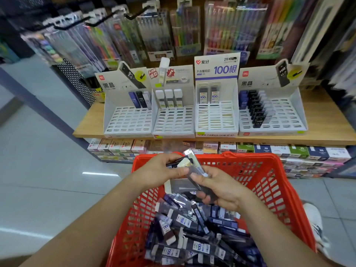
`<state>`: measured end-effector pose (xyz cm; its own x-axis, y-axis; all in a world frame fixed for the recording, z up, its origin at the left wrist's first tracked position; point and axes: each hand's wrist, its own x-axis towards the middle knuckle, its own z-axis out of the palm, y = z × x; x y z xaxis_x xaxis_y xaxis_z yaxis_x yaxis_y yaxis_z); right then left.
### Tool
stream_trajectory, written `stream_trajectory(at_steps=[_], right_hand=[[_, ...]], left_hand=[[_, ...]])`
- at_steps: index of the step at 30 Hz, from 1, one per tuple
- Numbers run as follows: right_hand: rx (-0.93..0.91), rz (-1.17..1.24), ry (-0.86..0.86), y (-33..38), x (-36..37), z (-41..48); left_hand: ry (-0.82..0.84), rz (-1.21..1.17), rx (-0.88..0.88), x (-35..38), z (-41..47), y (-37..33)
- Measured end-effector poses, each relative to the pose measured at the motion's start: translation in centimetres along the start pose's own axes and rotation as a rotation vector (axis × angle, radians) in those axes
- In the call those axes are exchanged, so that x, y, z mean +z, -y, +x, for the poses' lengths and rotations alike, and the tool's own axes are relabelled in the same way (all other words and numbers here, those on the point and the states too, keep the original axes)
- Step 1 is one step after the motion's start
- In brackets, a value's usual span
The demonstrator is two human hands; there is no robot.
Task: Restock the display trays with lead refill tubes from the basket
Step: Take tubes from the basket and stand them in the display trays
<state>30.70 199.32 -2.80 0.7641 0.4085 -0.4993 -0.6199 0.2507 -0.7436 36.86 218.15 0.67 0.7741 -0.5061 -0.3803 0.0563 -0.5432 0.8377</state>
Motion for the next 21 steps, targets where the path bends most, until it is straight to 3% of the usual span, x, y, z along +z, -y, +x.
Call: stream_trajectory(at_steps=[4, 8, 10, 14, 17, 21], right_hand=[[-0.086, 0.07, -0.081, 0.9, -2.0, -0.1], [-0.19, 0.262, -0.199, 1.4, -2.4, 0.4], [-0.194, 0.291, -0.191, 1.2, -2.0, 0.9], [-0.129, 0.045, -0.088, 0.8, -1.4, 1.0], [-0.114, 0.008, -0.008, 1.2, -1.8, 1.2], [-0.16, -0.036, -0.043, 1.5, -3.0, 1.7]], left_hand=[[-0.202, -0.317, -0.097, -0.5, 0.3, 0.4], [-0.239, -0.609, -0.162, 1.2, 0.8, -0.2], [-0.315, -0.702, -0.112, 2.3, 1.3, -0.9], [-0.394, -0.432, 0.056, 3.0, 2.4, -1.8], [-0.394, -0.268, 0.09, 3.0, 2.9, -2.3], [-0.386, -0.301, 0.121, 2.8, 3.5, -3.2]])
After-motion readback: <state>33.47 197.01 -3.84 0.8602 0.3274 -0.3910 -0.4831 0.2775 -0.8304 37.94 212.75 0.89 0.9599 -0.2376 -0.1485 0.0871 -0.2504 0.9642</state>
